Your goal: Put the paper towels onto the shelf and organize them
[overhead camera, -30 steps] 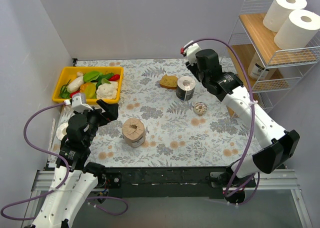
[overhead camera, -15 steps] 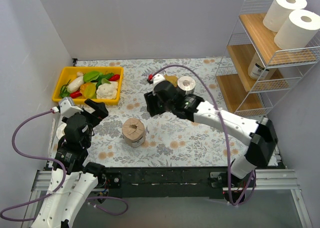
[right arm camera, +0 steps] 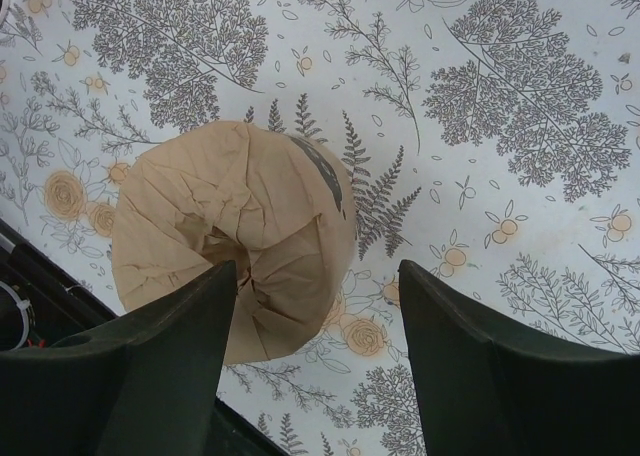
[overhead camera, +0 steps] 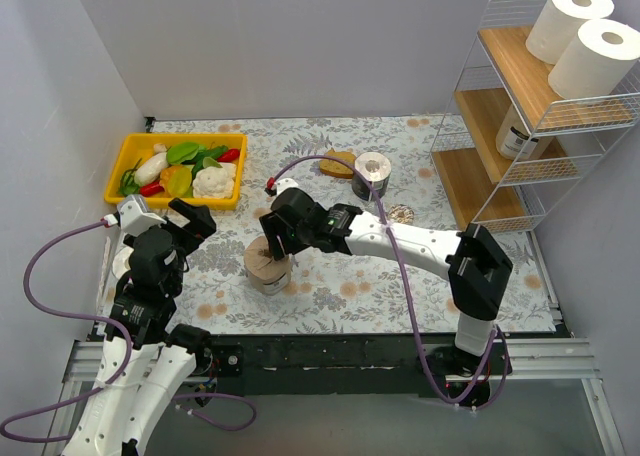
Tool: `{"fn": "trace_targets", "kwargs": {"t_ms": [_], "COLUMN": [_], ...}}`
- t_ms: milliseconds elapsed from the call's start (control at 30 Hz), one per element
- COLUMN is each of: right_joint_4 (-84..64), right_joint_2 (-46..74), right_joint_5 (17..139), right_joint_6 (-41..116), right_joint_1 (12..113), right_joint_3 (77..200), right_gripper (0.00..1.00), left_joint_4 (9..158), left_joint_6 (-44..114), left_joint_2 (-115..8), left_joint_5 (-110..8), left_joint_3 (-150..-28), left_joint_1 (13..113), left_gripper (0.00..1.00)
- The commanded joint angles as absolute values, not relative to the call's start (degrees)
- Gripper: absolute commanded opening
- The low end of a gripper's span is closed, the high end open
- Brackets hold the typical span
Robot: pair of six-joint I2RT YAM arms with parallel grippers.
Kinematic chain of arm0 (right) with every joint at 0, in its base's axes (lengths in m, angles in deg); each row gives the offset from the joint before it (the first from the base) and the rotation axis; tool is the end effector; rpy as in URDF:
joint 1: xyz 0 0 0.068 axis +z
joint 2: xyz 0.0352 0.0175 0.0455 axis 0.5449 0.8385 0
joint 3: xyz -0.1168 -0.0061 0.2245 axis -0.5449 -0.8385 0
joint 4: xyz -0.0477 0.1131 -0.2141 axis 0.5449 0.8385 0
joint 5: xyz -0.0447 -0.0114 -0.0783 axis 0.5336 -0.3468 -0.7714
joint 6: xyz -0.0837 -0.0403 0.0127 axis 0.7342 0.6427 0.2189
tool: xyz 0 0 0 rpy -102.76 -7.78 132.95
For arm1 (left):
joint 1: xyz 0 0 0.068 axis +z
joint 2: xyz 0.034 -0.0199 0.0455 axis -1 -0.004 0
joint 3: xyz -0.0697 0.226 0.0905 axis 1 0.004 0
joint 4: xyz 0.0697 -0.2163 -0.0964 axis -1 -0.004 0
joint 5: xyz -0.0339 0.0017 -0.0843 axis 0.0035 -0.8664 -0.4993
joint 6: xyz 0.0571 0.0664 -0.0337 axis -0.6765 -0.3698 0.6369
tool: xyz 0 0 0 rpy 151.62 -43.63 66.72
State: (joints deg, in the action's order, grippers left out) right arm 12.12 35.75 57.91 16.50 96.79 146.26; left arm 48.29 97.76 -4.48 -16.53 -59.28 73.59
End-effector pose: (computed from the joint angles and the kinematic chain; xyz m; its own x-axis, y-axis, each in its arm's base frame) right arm 0.2043 0.3751 0.2258 -0.6393 -0.2664 -0.7213 -0.5783 0.7848 0.2227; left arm 0.1531 -0.0055 0.2993 0.0755 -0.9231 -0.3770 -0.3098 0.3376 -0.8888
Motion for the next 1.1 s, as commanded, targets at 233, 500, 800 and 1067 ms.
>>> {"fn": "trace_targets", "kwargs": {"t_ms": [233, 500, 800, 1067], "right_joint_4": [10.1, 13.7, 16.6, 14.3], "right_joint_2": [39.6, 37.8, 23.3, 12.8], "right_joint_5": [57.9, 51.9, 48.8, 52.2], "right_joint_6": [15.3, 18.2, 21.8, 23.1], "right_joint_1": [97.3, 97.0, 89.3, 76.4], "right_joint_3": [148.7, 148.8, 137.6, 125.3], "right_gripper": [0.65, 0.39, 0.35, 0.36], "left_joint_4": [48.3, 48.9, 49.2, 49.6], "left_joint_6": [97.7, 97.4, 97.1, 96.9], "left_joint_2": [-3.9, -3.9, -4.2, -4.6], "left_joint_5": [-16.1, -17.0, -17.8, -18.6], "left_joint_3": [-60.8, -60.5, -60.4, -60.2], "left_joint_1": [74.0, 74.0, 74.0, 74.0], "left_gripper": [0.98, 0.98, 0.98, 0.98]}}
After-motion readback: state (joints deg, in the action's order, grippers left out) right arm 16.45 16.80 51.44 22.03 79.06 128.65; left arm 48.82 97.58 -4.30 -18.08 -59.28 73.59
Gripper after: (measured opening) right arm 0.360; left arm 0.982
